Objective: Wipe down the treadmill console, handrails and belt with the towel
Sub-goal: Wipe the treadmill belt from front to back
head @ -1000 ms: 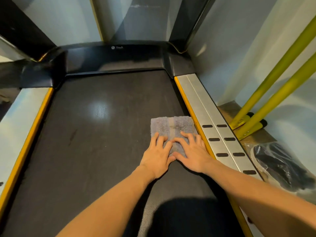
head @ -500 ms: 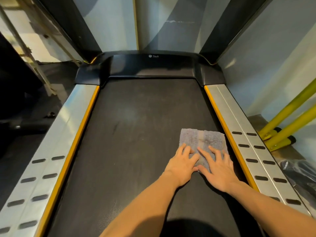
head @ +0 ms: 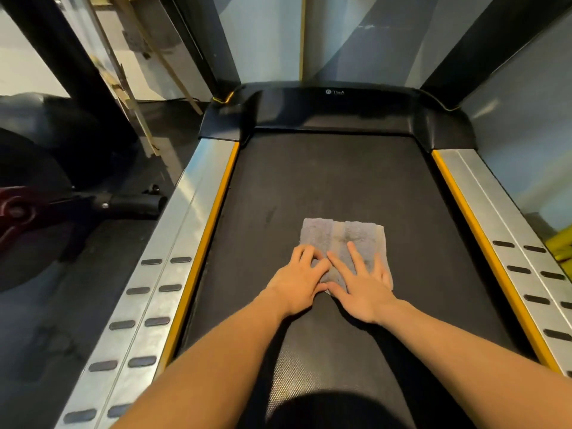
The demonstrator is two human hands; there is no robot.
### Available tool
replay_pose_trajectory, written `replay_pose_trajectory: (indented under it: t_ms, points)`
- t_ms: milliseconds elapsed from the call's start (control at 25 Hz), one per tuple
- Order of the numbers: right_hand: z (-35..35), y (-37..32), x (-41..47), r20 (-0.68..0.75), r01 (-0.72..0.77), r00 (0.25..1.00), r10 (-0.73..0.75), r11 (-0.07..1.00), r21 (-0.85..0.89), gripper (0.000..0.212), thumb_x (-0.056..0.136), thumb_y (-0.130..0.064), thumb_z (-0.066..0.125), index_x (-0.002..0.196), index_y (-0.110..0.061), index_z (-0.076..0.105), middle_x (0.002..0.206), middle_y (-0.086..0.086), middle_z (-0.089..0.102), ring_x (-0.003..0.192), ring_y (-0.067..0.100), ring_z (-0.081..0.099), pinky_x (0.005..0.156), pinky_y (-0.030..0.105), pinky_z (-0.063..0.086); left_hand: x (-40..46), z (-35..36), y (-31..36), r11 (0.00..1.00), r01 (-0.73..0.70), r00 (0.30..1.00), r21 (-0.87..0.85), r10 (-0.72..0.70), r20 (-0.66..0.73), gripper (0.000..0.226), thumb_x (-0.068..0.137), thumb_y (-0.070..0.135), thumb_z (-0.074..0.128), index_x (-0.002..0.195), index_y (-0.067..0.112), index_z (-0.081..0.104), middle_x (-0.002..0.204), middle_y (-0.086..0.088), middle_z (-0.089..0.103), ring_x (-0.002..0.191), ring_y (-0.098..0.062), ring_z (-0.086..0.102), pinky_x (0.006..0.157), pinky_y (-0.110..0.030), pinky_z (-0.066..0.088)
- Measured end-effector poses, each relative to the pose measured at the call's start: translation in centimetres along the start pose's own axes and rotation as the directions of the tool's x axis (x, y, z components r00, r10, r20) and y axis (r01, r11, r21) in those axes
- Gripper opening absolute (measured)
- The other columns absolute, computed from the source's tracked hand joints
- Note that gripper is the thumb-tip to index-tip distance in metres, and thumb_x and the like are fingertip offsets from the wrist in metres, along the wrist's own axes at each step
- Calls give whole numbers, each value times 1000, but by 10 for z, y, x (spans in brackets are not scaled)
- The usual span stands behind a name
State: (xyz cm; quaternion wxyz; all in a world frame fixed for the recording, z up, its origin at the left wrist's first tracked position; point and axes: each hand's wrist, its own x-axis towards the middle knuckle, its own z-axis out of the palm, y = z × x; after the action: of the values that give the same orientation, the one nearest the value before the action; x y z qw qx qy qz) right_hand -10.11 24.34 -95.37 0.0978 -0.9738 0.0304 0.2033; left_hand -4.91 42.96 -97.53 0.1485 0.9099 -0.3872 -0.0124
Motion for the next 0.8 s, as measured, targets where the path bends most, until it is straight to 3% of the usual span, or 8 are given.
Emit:
replay_pose_trajectory:
  t_ms: [320, 560, 800]
  points:
    - [14, -164, 42, 77, 194, 979, -191, 980, -33, 69, 98, -71, 20, 153, -53, -18, 162, -5, -34, 143, 56, -29, 119, 62, -15, -99, -53, -126, 985, 127, 991, 117, -122, -49, 42, 93, 51, 47, 110, 13, 52, 123, -14, 45, 113, -32, 44, 95, -43, 48]
    - [20, -151, 37, -23, 291, 955, -297, 948, -129, 70, 97, -72, 24, 155, -52, -9, 169, -2, -19, 148, 52, -6, 122, 58, 1, -96, -53, -120, 976, 211, 977, 48, -212, 26, 53, 88, 43, 58, 132, 17, 45, 143, -11, 37, 129, -34, 33, 111, -47, 36]
    - [26, -146, 8, -31, 353, 933, -359, 927, -127, 70, 96, -68, 33, 157, -49, 5, 170, 0, -10, 142, 46, 13, 116, 51, 17, -123, -59, -108, 981, 169, 979, 100, -178, 95, 47, 91, 44, 61, 131, 23, 45, 142, -8, 38, 124, -30, 38, 104, -43, 47]
